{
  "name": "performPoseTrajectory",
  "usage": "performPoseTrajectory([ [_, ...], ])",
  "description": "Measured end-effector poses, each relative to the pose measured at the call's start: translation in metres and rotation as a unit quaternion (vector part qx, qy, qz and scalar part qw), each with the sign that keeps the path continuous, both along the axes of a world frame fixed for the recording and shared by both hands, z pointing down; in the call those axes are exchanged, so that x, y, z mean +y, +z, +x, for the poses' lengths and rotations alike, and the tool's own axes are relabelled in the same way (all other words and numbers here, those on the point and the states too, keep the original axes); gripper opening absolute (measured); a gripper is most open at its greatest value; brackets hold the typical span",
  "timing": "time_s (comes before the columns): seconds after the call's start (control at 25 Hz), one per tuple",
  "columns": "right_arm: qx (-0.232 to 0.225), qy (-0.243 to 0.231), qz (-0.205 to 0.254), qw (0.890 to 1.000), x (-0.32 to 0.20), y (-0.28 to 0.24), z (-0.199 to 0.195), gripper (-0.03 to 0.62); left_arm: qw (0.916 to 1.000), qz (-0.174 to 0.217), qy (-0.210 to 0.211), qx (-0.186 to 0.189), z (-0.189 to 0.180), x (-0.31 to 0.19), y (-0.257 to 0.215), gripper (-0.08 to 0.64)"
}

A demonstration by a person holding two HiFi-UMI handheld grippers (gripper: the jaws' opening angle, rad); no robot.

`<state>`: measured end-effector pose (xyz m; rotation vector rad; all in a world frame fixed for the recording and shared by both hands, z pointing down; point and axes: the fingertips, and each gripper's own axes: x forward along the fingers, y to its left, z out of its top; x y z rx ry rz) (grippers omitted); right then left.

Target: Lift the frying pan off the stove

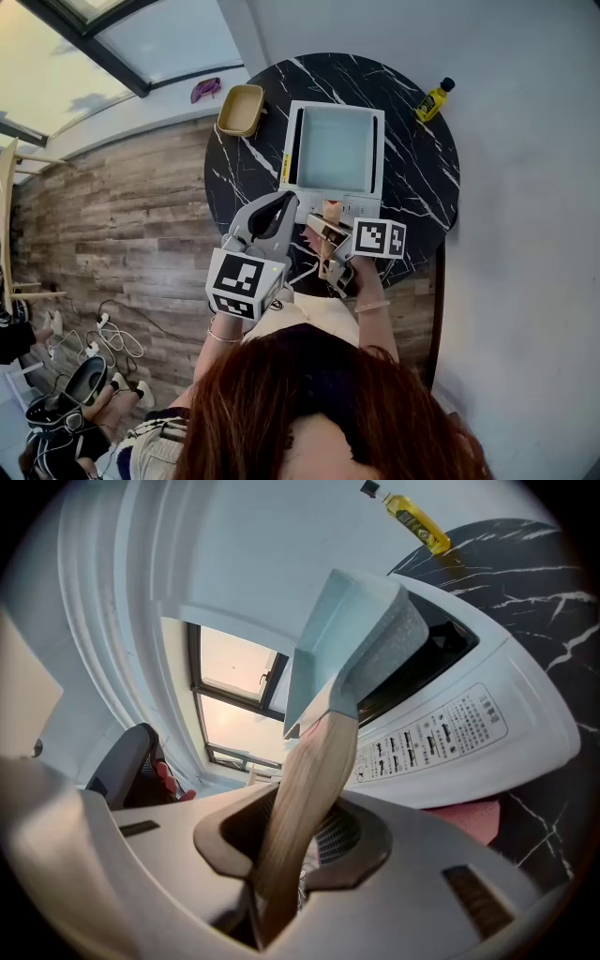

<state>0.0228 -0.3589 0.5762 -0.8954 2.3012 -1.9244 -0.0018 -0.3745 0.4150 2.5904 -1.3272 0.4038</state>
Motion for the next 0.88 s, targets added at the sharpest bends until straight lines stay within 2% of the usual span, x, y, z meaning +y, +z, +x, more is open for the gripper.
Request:
performPoseTrajectory([
  [0.88,0.0,-0.002,0.048,0.999,0.056,-0.051,-0.012,0.101,0.9993,0.035,0.003,0.012,-0.024,0.063,-0.033,0.012],
])
